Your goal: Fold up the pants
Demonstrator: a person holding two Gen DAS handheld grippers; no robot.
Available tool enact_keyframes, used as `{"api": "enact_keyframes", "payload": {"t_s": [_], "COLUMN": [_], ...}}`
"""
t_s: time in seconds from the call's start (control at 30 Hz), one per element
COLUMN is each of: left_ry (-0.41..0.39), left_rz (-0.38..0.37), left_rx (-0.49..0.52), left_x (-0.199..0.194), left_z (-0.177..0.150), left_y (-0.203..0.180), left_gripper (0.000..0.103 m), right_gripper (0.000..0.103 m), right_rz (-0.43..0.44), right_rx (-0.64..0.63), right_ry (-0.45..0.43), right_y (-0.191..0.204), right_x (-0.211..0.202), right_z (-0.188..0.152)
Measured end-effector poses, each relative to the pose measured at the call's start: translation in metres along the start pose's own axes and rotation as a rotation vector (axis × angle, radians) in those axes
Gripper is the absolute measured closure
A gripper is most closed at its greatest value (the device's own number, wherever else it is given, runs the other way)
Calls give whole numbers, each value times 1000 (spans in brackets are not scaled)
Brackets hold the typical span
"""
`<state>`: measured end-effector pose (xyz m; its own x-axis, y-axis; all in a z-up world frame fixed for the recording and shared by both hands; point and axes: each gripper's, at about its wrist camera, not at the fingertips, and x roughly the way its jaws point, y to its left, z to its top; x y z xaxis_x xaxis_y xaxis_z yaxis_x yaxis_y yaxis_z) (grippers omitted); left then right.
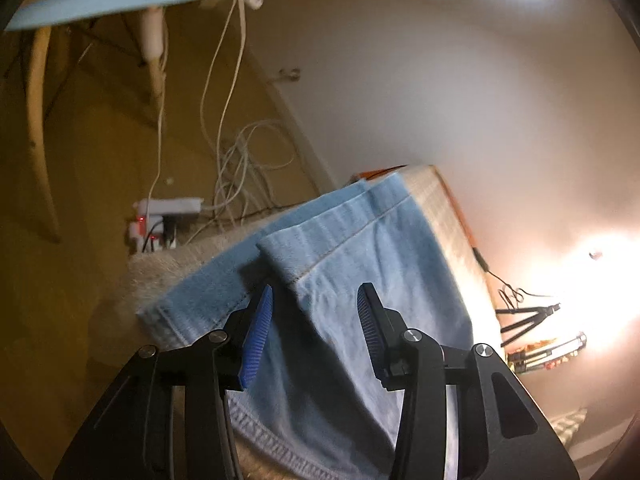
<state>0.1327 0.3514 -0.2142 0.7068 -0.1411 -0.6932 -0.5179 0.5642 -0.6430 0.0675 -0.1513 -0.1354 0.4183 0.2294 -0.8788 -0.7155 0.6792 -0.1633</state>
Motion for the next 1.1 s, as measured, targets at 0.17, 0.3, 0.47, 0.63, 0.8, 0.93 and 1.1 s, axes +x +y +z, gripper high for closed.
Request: {"api": "enact_keyframes", "payload": {"t_s": [0.17, 0.3, 0.47, 0.63, 0.8, 0.93, 1.1], "left_ry": [-27, -44, -105, -193, -125, -93, -72], "left_rz": [19, 72, 16, -19, 88, 135, 187], "left_rx": [-14, 48, 96, 119, 135, 106, 169], "left_x": [11, 17, -6, -56, -43, -26, -22], "left_z": [1, 6, 17, 21, 5, -7, -9], "left_y": [-6, -21, -49, -49, -8, 14, 7], "left_gripper": [67, 98, 99, 99, 99, 98, 94], "right_gripper": [100, 100, 100, 100, 100, 100, 100], "right_rz": [-7, -19, -66, -83, -38, -13, 11], "right_rx": [-4, -1, 7, -13, -64, -59, -39], "right_ry": [-2, -7, -47, -101, -37, -1, -3], "right_y": [-3, -7, -13, -3, 19, 22, 16], "right_x": [0, -1, -14, -39, -17, 1, 0], "right_z": [3, 7, 15, 21, 5, -4, -10]}}
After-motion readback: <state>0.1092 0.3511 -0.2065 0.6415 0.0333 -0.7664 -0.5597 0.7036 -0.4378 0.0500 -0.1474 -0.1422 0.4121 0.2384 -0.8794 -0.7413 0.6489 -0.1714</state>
